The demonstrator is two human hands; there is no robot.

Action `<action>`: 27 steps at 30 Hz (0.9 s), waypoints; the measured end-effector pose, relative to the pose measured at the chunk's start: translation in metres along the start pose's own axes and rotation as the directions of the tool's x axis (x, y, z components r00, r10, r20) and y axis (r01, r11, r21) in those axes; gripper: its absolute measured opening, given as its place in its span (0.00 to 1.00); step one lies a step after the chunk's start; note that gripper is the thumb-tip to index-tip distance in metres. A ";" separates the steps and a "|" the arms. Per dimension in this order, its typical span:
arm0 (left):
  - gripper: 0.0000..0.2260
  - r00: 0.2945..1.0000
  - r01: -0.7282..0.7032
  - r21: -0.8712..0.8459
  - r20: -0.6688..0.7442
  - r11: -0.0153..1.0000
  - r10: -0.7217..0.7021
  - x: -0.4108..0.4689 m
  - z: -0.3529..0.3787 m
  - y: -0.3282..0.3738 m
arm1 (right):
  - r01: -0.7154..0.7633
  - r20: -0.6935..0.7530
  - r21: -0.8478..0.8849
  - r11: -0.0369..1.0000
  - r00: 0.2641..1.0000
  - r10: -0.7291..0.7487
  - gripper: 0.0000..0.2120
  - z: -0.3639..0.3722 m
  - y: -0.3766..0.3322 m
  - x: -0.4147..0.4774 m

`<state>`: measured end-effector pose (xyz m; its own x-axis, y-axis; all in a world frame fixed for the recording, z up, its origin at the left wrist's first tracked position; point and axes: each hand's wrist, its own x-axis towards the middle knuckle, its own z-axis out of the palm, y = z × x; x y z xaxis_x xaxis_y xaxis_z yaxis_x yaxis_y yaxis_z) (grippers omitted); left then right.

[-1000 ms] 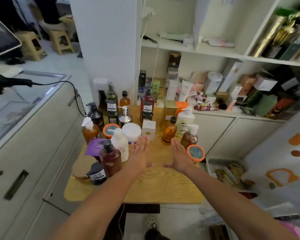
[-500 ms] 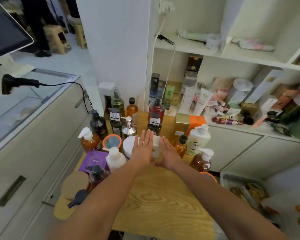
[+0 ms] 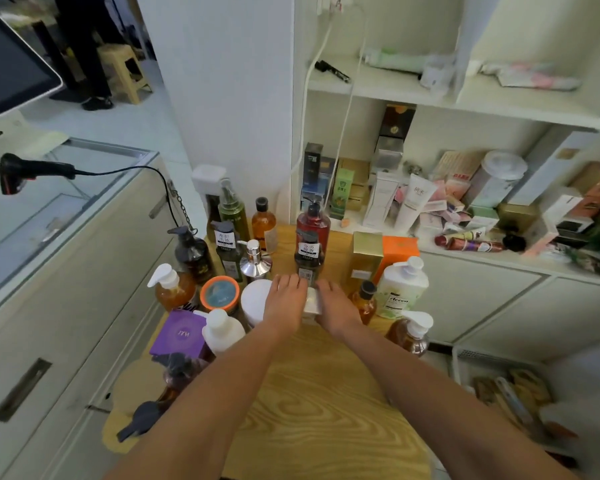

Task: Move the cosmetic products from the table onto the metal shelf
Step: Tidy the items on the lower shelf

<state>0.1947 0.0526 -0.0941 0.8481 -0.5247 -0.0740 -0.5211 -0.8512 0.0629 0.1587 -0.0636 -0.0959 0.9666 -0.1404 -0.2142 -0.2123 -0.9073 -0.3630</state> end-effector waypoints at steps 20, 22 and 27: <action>0.24 0.951 -0.114 -0.209 0.260 0.971 0.168 -0.099 -0.038 0.034 | -0.087 -0.017 0.266 0.960 0.995 0.095 0.29 0.016 0.004 -0.151; 0.26 0.918 -0.180 -0.212 0.315 0.961 0.241 -0.114 -0.043 0.048 | -0.124 -0.028 0.387 0.914 0.989 0.146 0.30 0.021 0.010 -0.181; 0.24 0.799 -0.379 -0.213 0.417 0.901 0.434 -0.153 -0.062 0.098 | -0.220 0.004 0.711 0.669 0.951 0.308 0.32 0.035 0.038 -0.264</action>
<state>0.0197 0.0508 -0.0150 0.4109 -0.7946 -0.4469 -0.7700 -0.5649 0.2965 -0.1091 -0.0469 -0.0846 0.8537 -0.4115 -0.3193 -0.4560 -0.2942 -0.8400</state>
